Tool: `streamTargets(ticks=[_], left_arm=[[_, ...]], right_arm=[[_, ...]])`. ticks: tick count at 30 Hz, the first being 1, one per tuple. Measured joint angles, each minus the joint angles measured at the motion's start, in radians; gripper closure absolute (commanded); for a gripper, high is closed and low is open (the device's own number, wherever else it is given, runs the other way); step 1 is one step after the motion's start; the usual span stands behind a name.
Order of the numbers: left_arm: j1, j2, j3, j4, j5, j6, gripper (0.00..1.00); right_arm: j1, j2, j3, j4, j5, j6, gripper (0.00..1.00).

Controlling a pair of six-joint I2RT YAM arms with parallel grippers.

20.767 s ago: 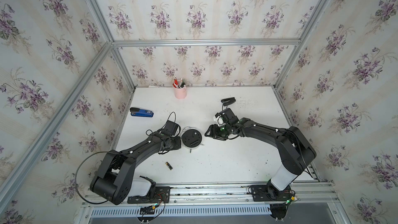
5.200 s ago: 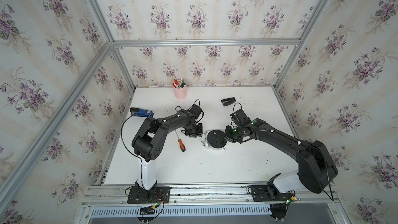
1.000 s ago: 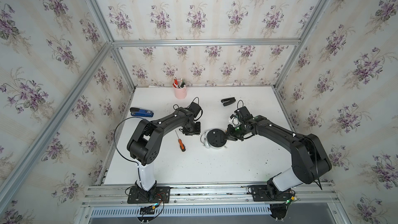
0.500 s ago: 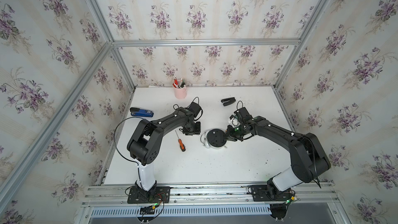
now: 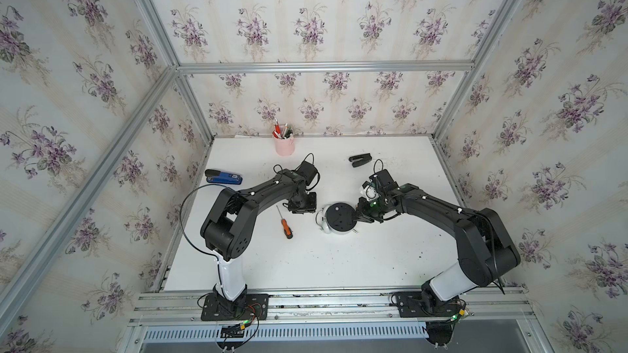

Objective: Remove the battery from the alarm
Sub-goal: Install the cover on the alarm.

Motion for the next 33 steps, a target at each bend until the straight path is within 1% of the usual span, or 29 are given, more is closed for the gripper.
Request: streamTargets(ticks=[3, 5, 8, 13, 18, 20, 23, 24, 27, 33], left_arm=[[0.000, 0.000, 0.000, -0.001, 0.000, 0.000, 0.54], [0.000, 0.000, 0.000, -0.001, -0.001, 0.000, 0.54], [0.000, 0.000, 0.000, -0.002, -0.003, 0.000, 0.54], [0.000, -0.004, 0.000, -0.005, -0.008, 0.002, 0.54], [0.000, -0.008, 0.000, -0.005, -0.018, 0.005, 0.54], [0.000, -0.010, 0.000, -0.005, -0.019, 0.007, 0.54], [0.000, -0.015, 0.000, -0.006, -0.022, 0.007, 0.54], [0.000, -0.017, 0.000, -0.005, -0.022, 0.007, 0.54], [0.000, -0.017, 0.001, -0.007, -0.022, 0.007, 0.54], [0.000, -0.017, 0.002, -0.014, -0.022, 0.008, 0.55]], right_arm=[[0.000, 0.000, 0.004, -0.002, 0.003, 0.000, 0.75], [0.000, -0.002, 0.009, -0.005, 0.003, -0.004, 0.73], [-0.007, -0.006, 0.011, -0.010, 0.006, -0.003, 0.67], [-0.021, -0.020, 0.021, -0.037, 0.023, -0.007, 0.62], [-0.048, -0.045, 0.037, -0.080, 0.046, -0.019, 0.60], [-0.052, -0.051, 0.050, -0.092, 0.052, -0.031, 0.63], [-0.055, -0.068, 0.060, -0.103, 0.051, -0.037, 0.93], [-0.056, -0.073, 0.059, -0.101, 0.044, -0.036, 1.00], [-0.048, -0.061, 0.059, -0.090, 0.022, -0.033, 1.00], [-0.032, -0.023, 0.063, -0.081, 0.024, -0.032, 1.00]])
